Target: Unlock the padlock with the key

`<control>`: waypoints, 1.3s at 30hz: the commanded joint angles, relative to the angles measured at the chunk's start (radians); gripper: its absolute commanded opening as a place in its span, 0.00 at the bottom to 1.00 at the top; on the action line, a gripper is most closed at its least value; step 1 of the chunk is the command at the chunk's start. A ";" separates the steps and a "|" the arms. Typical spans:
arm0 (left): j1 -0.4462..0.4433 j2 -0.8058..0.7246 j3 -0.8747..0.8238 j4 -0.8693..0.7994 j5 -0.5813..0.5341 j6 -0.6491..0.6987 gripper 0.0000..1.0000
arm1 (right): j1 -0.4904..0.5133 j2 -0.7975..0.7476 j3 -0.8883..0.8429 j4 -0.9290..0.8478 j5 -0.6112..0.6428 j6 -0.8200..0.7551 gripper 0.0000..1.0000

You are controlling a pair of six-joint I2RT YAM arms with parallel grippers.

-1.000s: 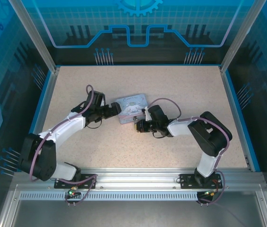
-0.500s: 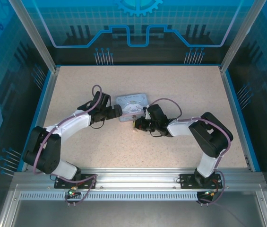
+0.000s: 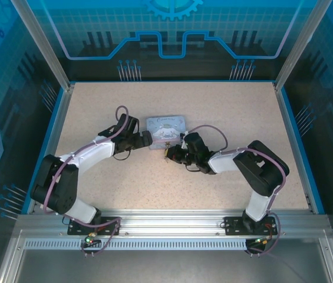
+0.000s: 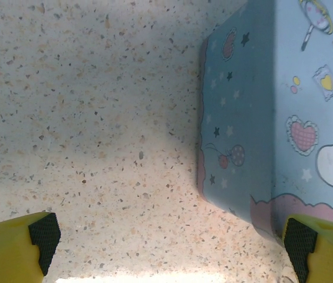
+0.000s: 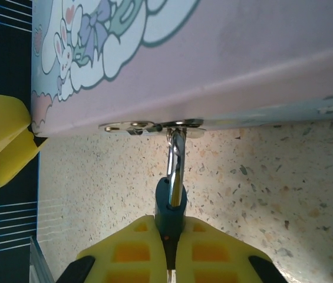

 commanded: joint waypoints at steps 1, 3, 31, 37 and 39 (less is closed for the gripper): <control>-0.002 -0.038 0.071 -0.038 0.014 0.027 0.99 | 0.003 0.031 -0.011 -0.114 -0.015 0.008 0.00; 0.002 -0.027 0.111 -0.061 0.013 0.050 0.99 | -0.003 0.035 -0.001 -0.148 -0.024 -0.018 0.00; -0.002 0.142 0.252 -0.179 -0.008 0.093 0.99 | -0.202 0.008 0.057 -0.423 -0.252 -0.346 0.00; -0.012 0.139 0.291 -0.195 -0.039 0.113 0.99 | -0.235 0.006 0.038 -0.378 -0.324 -0.342 0.00; -0.014 0.154 0.304 -0.198 -0.041 0.118 0.99 | -0.239 0.010 0.025 -0.332 -0.345 -0.317 0.00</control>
